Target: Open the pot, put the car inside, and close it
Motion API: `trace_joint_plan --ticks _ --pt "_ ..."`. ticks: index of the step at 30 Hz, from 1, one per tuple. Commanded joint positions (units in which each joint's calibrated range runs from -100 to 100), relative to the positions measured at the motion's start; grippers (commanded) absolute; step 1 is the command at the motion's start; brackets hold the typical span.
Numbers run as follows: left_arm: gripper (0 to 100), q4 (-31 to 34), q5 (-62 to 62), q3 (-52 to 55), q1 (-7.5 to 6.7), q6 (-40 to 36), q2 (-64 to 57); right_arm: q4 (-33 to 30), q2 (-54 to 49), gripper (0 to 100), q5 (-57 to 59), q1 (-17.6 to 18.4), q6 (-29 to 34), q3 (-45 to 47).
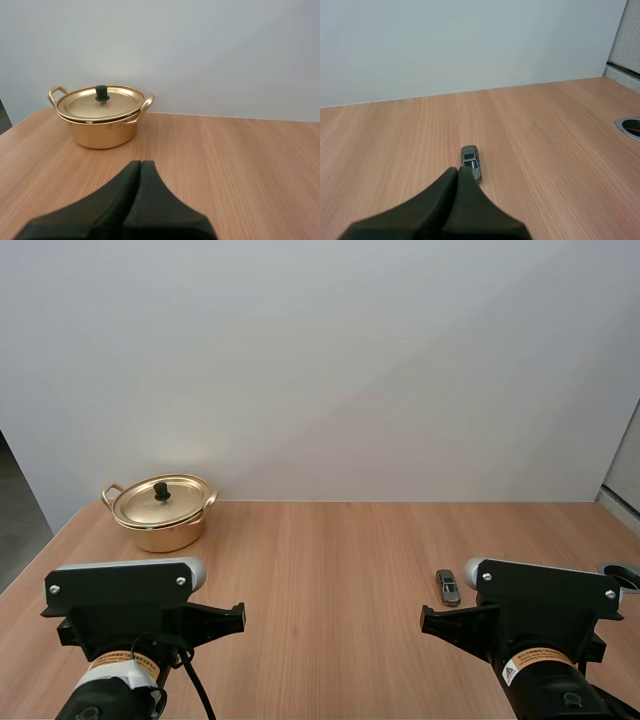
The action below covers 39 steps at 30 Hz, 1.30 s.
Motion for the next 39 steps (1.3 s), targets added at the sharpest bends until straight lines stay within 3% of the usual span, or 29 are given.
trace_joint_plan --ticks 1,39 --pt "0 0.1 0.01 0.0 0.0 -0.01 0.0 0.01 0.0 0 -0.01 -0.01 -0.01 0.0" --pt "0 -1.0 -3.42 0.0 0.0 0.36 0.0 -0.19 0.0 0 -0.01 -0.01 -0.01 0.0"
